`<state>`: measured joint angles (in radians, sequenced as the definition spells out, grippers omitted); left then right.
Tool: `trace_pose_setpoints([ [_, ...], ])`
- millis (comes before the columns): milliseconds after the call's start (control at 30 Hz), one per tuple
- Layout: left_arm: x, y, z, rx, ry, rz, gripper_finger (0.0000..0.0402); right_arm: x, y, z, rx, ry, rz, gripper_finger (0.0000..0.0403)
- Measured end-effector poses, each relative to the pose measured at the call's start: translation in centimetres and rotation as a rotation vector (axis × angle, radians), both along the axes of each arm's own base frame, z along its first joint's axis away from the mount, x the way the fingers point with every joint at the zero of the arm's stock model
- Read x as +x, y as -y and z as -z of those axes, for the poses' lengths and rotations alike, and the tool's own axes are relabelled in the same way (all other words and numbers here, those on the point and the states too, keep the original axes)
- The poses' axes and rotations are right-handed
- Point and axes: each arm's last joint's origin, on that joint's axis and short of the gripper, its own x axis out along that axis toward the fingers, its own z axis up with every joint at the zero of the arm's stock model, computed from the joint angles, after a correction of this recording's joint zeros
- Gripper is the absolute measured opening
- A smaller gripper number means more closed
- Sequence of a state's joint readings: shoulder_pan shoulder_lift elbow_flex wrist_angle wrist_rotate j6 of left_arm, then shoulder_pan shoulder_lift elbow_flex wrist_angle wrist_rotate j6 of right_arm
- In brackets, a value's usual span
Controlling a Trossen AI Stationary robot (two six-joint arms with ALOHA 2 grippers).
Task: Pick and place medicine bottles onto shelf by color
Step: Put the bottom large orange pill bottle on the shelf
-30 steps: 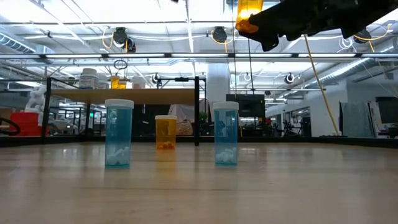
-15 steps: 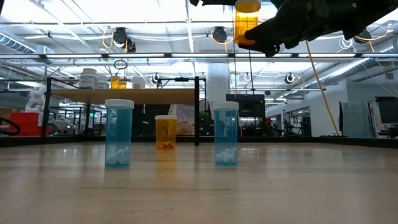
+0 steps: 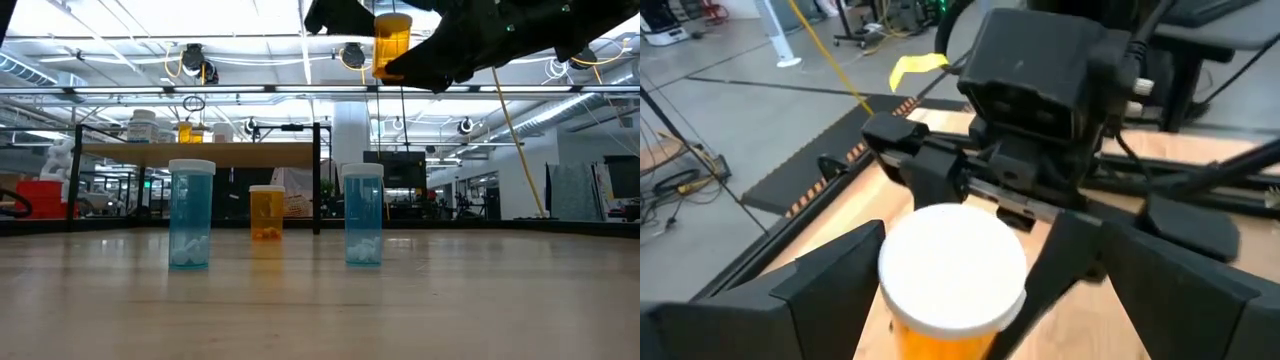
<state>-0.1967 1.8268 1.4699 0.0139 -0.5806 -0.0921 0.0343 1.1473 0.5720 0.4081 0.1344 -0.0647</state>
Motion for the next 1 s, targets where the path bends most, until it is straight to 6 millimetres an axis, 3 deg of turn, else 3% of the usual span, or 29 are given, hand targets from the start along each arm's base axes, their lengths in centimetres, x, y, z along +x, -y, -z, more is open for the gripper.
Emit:
trace_pose_setpoints([
  [633, 0.52, -0.57, 0.44, 0.016, 0.022, -0.065, 0.0361, 0.01, 0.0, 0.0, -0.003, 0.001, 0.0, 0.0185],
  [1000, 0.49, -0.58, 0.5, 0.02, 0.015, -0.068, 0.025, 0.01, 0.0, 0.02, -0.003, -0.001, 0.0, 0.0185],
])
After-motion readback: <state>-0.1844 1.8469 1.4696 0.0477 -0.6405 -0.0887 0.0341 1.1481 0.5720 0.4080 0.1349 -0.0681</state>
